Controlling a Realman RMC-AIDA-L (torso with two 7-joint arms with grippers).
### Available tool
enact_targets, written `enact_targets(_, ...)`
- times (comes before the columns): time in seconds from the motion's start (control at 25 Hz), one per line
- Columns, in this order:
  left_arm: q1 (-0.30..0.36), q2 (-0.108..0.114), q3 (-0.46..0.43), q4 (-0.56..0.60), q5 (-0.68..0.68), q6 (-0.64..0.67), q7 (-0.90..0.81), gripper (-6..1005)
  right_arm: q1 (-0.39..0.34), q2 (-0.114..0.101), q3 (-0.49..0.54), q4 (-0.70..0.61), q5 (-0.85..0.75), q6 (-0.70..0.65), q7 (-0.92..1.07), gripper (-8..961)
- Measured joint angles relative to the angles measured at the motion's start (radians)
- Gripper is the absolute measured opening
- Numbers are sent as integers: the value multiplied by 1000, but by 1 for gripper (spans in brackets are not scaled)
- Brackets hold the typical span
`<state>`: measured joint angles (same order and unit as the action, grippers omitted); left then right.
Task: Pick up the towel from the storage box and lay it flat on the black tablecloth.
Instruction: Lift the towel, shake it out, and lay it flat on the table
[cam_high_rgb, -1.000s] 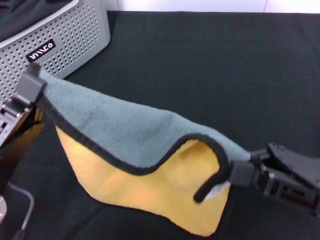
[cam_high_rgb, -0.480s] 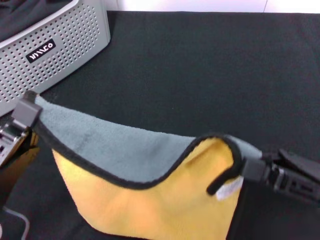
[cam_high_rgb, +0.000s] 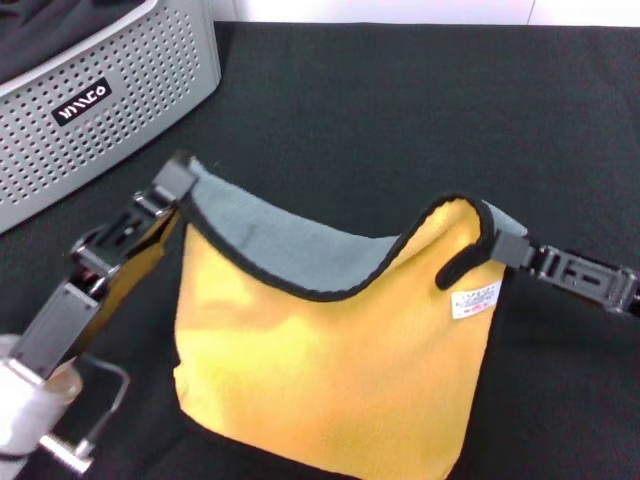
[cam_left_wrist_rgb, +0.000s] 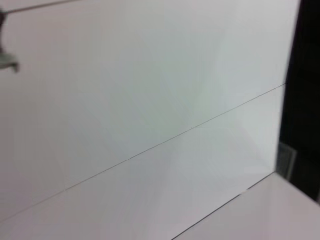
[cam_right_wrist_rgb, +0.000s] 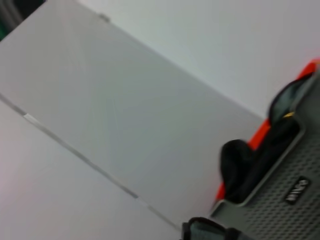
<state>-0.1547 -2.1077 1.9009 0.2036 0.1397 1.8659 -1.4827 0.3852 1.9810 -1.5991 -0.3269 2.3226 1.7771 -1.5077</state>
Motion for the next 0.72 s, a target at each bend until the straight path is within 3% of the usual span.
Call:
enact_targets(0.24, -59, -2, 6, 10, -3, -136, -15, 17, 57, -4, 30, 86, 1, -66, 4, 20)
enact_targets(0.72, -149, -1, 6, 10, -113, -361, -64, 17, 136, -5, 37, 106, -8, -302, 82, 20)
